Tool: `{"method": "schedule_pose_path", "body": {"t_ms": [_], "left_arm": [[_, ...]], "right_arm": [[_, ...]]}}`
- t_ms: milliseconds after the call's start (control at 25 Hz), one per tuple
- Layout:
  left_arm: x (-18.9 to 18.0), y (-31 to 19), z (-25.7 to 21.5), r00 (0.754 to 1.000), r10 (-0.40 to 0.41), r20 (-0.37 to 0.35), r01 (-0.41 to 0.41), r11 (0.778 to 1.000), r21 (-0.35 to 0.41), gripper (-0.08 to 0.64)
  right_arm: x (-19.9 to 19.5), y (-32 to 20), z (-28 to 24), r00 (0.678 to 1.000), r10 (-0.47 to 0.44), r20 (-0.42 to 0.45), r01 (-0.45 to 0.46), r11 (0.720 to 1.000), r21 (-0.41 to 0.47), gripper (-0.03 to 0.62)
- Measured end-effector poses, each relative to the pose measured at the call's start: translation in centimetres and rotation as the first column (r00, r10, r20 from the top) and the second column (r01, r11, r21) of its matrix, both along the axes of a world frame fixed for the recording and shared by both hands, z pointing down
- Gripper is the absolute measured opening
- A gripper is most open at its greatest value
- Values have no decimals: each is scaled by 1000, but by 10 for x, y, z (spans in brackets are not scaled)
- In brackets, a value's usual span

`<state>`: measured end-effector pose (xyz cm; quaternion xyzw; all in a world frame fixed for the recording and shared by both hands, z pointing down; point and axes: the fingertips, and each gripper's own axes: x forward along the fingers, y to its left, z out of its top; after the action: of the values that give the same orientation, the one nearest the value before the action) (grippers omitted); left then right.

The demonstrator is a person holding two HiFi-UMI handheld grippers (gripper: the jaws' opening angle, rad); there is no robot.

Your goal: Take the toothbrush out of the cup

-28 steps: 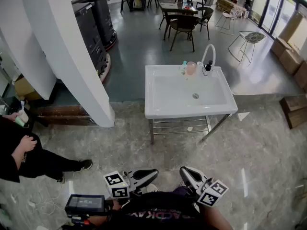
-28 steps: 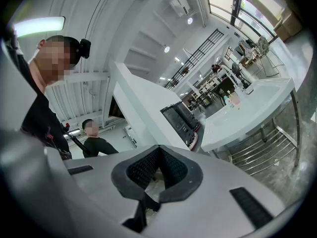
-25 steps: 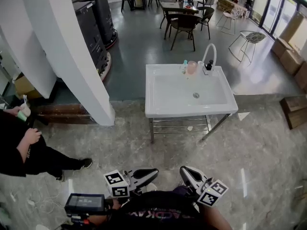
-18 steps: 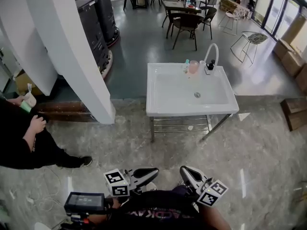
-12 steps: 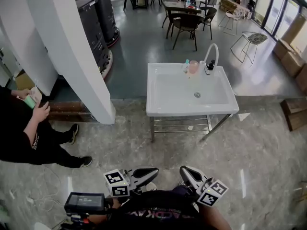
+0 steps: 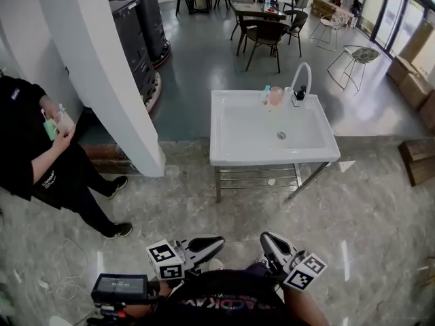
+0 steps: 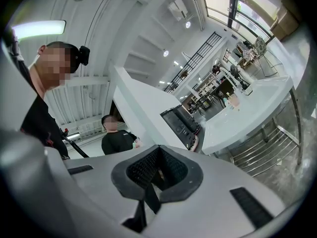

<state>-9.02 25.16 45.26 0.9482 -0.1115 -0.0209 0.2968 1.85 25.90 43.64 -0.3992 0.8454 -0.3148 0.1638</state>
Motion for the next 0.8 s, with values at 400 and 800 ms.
{"method": "schedule_pose_path", "body": {"t_ms": [400,800], "left_arm": [[-6,-11,0,1000,-13,13,13,1000,7,9],[1,-67,0,994,-100,38,99,994,35,8]], "right_arm": [[-6,-15,0,1000,-14,-13,14,1000,-6,11],[12,-83,11,997,-68,-41,68,998,3,11]]}}
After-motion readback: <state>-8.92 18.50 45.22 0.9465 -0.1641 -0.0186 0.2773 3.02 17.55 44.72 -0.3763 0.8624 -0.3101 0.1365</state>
